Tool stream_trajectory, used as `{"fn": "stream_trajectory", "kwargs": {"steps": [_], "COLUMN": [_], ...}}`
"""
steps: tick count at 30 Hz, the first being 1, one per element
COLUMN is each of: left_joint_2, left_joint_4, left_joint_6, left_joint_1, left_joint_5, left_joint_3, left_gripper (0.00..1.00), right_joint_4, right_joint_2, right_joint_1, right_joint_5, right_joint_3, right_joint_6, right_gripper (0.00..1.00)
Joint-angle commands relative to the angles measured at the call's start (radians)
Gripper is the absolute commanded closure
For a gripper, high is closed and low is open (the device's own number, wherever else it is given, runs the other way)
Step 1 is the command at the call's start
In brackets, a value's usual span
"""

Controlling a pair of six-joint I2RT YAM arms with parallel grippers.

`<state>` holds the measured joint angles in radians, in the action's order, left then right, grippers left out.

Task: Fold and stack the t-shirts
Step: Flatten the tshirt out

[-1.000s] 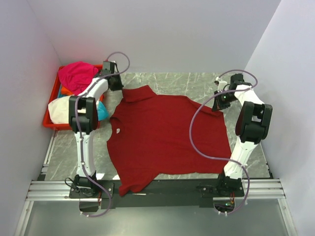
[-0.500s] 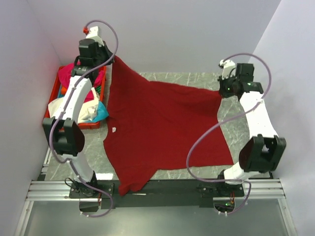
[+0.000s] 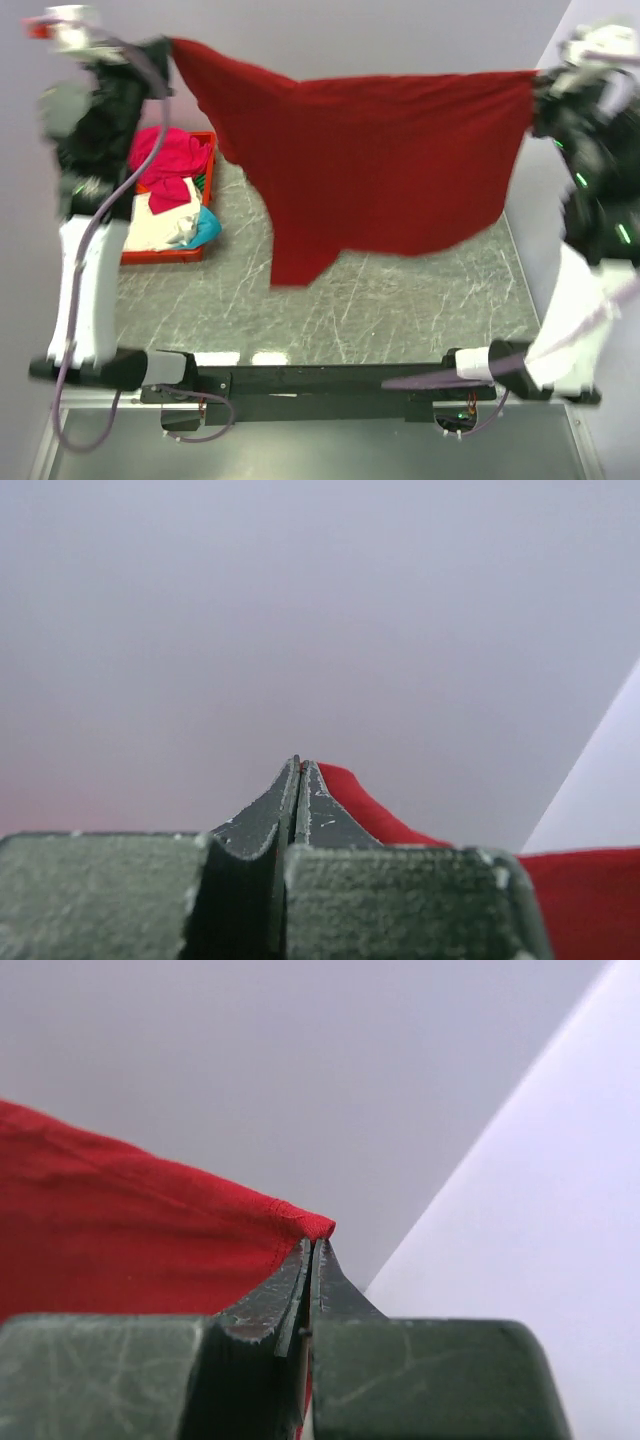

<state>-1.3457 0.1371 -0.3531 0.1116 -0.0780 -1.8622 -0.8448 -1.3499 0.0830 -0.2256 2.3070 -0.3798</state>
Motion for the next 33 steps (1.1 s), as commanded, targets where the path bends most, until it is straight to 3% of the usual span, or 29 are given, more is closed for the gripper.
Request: {"fn": "stream_trajectory", "kwargs": {"steps": [1,10,19,25,28,33], "left_joint_2": [0.149,0.333,0.421,0.438,0.422,0.28], "left_joint_4": [-0.129,-0.159,-0.154,-0.194,-0.235,-0.39], "left_joint_6": [-0.009,-0.035,-0.006,0.022,0.023,0.0], "left_joint_1": [-0.004,-0.004,-0.003,-0.003,-0.003,-0.003], "left_joint_5": [0.035,-0.009,0.004,0.04,0.063,0.064], "left_joint_3": [-0.081,-0.164,-0.051,0.159,0.378,0.635], "left_gripper": [1.0,1.0,1.0,1.0,1.0,1.0], "right_joint_4": [-0.005,0.173,0.205,0.291,0.358,0.536], "right_joint_2": [0.112,0.316,0.331,0.359,0.37,0.33], "right_joint_1": [-0.002,-0.002,-0.02,-0.02,-0.005,0.034], "right_joint_5": [0.068,0.265,0.312,0.275,0.232,0.063], "right_joint_3": [0.095,0.103,0.029,-0.289,-0.505,-0.879], "right_joint_6": [0.022,0.016,-0.002,0.005,0.033,0.059], "right_gripper": [1.0,1.0,1.0,1.0,1.0,1.0]}}
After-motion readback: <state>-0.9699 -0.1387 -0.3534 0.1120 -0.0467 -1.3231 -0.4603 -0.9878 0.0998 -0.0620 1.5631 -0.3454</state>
